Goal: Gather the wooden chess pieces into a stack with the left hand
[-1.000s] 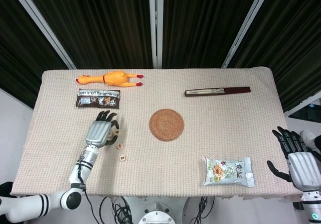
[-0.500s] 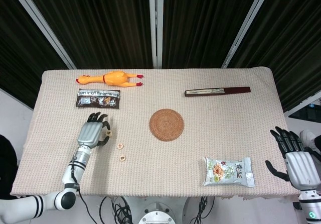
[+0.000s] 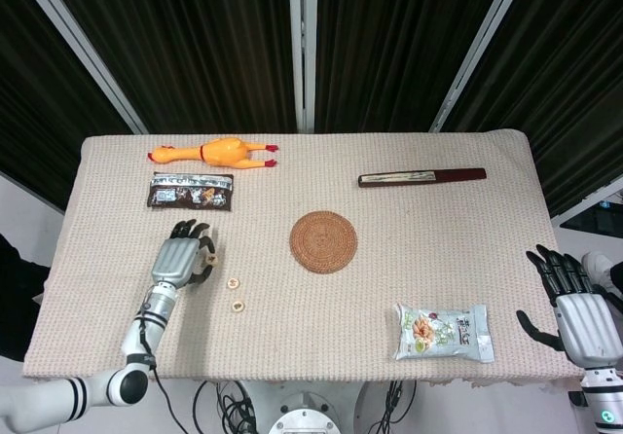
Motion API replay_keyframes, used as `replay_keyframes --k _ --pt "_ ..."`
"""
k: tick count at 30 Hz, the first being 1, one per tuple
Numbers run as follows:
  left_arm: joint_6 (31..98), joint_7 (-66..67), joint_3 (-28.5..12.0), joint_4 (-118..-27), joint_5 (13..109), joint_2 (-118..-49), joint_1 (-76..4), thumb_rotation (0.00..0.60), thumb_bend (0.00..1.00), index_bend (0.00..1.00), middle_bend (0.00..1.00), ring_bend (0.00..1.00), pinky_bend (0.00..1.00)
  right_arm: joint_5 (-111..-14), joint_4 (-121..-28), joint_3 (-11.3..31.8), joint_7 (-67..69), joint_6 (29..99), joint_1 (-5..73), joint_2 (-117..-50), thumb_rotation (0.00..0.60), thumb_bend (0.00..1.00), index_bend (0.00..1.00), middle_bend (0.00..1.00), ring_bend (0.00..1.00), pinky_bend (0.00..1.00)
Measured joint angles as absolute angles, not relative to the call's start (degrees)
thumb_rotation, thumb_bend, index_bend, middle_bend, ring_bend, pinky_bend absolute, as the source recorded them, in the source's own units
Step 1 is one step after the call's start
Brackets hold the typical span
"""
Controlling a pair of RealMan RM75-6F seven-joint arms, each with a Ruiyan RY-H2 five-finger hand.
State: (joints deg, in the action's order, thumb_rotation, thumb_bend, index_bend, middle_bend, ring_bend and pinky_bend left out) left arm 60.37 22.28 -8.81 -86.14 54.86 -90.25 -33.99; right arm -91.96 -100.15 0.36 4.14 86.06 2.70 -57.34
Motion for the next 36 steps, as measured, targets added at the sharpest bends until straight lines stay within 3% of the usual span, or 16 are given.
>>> replay_keyframes --k 9,21,36 --pt "60.79 22.22 -8.88 -86.73 55.00 -89.92 -33.91 0.600 0.33 0.31 0.12 0.00 0.00 -92.04 -100.13 0.32 4.13 86.17 2.64 -57.33 0.600 0.25 0.00 0.00 0.00 0.00" --pt "64.88 24.64 -6.45 -95.39 62.59 -87.44 -32.96 0.600 0.34 0.38 0.12 0.00 0.00 -92.37 -100.23 0.29 4.42 86.62 2.50 -57.21 0.600 0.25 0.00 0.00 0.00 0.00" --pt "62.58 28.81 -2.72 -87.89 66.97 -94.13 -34.33 0.600 0.34 0.38 0.10 0.00 0.00 -93.17 -99.50 0.21 7.49 87.94 2.01 -56.24 0.600 0.25 0.00 0.00 0.00 0.00"
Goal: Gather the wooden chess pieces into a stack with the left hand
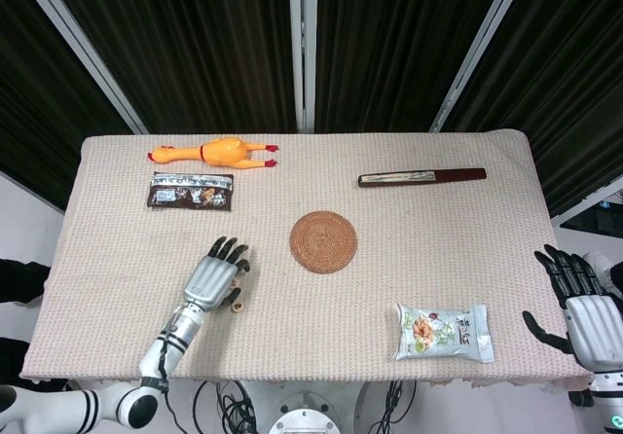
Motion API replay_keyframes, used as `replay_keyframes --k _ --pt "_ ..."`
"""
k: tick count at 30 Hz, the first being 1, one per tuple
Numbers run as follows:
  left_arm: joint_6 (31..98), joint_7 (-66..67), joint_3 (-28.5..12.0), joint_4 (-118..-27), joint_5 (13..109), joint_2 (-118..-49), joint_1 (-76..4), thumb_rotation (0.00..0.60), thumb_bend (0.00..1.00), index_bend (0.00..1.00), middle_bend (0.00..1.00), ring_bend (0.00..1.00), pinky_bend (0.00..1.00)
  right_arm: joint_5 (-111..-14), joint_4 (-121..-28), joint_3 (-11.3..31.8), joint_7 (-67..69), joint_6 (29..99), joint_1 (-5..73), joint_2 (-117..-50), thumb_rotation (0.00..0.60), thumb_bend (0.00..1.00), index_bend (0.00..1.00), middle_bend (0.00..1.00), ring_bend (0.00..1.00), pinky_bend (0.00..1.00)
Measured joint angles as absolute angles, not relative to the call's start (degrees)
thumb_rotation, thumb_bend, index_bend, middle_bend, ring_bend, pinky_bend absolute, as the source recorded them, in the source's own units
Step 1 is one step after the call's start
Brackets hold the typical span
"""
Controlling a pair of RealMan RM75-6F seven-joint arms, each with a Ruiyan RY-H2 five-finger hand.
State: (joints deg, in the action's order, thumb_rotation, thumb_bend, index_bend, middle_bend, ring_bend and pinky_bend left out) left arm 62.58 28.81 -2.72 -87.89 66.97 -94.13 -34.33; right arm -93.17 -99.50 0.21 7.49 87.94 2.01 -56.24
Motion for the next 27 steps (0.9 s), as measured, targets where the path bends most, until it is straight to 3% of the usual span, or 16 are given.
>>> replay_keyframes --k 27 --pt "62.01 28.86 -3.44 -87.86 64.37 -93.09 -33.05 0.600 0.33 0.44 0.10 0.00 0.00 -92.97 -99.86 0.21 6.21 87.50 2.10 -56.60 0.600 0.25 0.00 0.00 0.00 0.00"
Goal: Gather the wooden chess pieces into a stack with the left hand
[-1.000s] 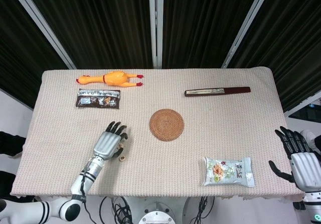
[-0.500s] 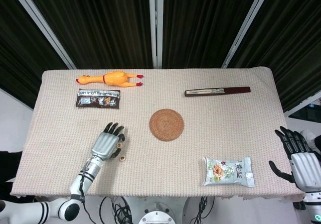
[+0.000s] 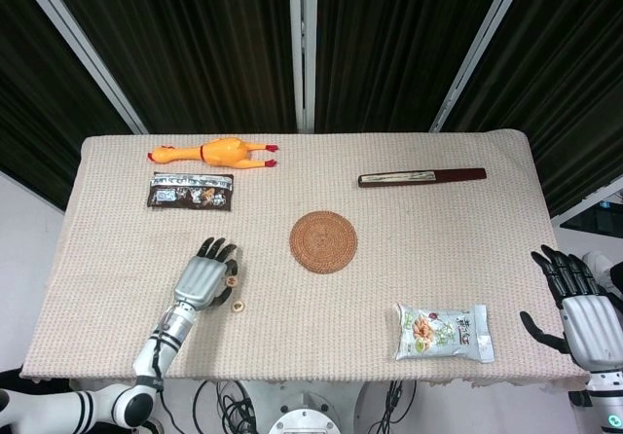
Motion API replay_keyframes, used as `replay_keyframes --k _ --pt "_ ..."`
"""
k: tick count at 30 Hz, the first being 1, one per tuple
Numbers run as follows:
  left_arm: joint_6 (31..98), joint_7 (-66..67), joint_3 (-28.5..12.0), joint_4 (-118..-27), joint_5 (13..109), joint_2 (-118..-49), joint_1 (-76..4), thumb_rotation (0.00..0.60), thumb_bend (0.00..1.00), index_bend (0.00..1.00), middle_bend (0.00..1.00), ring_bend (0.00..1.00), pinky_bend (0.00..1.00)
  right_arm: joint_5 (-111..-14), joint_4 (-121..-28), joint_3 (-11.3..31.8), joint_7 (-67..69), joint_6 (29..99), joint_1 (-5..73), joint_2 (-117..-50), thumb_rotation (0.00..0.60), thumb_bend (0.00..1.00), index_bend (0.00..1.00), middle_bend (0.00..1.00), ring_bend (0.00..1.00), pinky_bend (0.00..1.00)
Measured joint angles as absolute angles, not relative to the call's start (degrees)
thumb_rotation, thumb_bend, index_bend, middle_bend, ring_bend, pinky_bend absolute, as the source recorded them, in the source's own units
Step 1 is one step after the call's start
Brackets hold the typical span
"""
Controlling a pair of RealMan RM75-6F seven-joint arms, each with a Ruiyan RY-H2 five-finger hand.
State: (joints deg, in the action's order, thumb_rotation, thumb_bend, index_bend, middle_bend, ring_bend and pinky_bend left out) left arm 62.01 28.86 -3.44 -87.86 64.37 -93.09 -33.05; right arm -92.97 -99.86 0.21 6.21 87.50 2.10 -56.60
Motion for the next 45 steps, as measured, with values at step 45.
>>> replay_keyframes --k 45 --pt "60.58 23.23 -8.39 -88.16 58.74 -87.86 -33.44 0.600 0.33 0.48 0.10 0.00 0.00 -92.77 -99.90 0.25 5.91 87.18 2.23 -56.73 0.600 0.25 0.00 0.00 0.00 0.00"
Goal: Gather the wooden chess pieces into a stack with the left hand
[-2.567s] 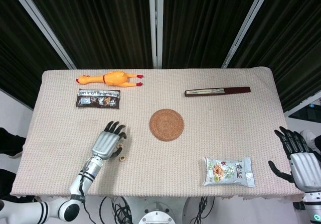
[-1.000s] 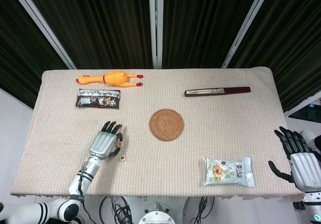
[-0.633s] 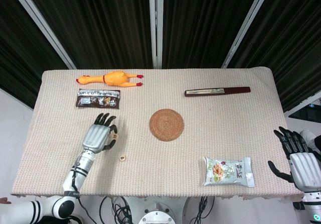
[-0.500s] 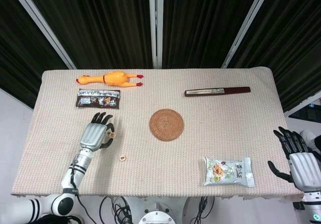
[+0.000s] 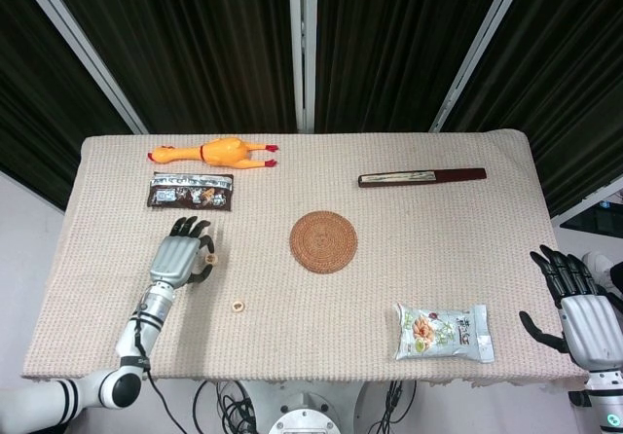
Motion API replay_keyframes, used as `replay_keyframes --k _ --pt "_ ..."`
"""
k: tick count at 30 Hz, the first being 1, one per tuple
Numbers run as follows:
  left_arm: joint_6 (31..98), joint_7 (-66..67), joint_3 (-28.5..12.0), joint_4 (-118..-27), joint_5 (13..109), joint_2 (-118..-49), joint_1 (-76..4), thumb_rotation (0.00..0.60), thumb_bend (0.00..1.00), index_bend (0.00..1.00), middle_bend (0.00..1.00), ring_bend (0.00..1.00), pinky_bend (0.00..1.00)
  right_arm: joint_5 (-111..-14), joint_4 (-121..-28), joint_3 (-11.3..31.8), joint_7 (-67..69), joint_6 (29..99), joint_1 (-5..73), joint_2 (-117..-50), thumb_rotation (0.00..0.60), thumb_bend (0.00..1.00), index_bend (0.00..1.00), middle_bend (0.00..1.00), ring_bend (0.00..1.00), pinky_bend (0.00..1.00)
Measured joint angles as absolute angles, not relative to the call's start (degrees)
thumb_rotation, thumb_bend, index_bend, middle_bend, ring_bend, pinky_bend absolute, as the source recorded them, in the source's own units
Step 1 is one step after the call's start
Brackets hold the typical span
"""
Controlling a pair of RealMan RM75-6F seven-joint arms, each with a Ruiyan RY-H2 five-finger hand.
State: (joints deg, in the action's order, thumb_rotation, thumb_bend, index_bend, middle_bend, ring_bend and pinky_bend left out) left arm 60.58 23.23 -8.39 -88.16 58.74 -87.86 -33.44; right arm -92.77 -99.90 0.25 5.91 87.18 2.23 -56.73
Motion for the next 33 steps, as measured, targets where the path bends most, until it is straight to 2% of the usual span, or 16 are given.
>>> replay_keyframes --k 18,20,25,33 --pt "60.62 23.35 -8.33 -87.28 58.01 -88.39 -33.90 0.600 0.33 0.46 0.10 0.00 0.00 -92.79 -99.87 0.22 5.66 87.08 2.26 -56.80 0.600 0.25 0.00 0.00 0.00 0.00" --pt "60.78 23.31 -8.36 -87.33 58.05 -88.36 -33.90 0.600 0.33 0.45 0.10 0.00 0.00 -92.82 -99.88 0.21 5.58 87.06 2.28 -56.84 0.600 0.25 0.00 0.00 0.00 0.00" --pt "60.75 23.43 -8.29 -87.65 57.84 -88.06 -33.91 0.600 0.33 0.33 0.10 0.00 0.00 -92.74 -99.95 0.21 5.40 86.94 2.32 -56.87 0.600 0.25 0.00 0.00 0.00 0.00" --pt "61.17 23.49 -8.12 -88.76 57.80 -87.41 -33.71 0.600 0.33 0.31 0.10 0.00 0.00 -92.65 -100.02 0.21 5.20 86.91 2.31 -56.91 0.600 0.25 0.00 0.00 0.00 0.00"
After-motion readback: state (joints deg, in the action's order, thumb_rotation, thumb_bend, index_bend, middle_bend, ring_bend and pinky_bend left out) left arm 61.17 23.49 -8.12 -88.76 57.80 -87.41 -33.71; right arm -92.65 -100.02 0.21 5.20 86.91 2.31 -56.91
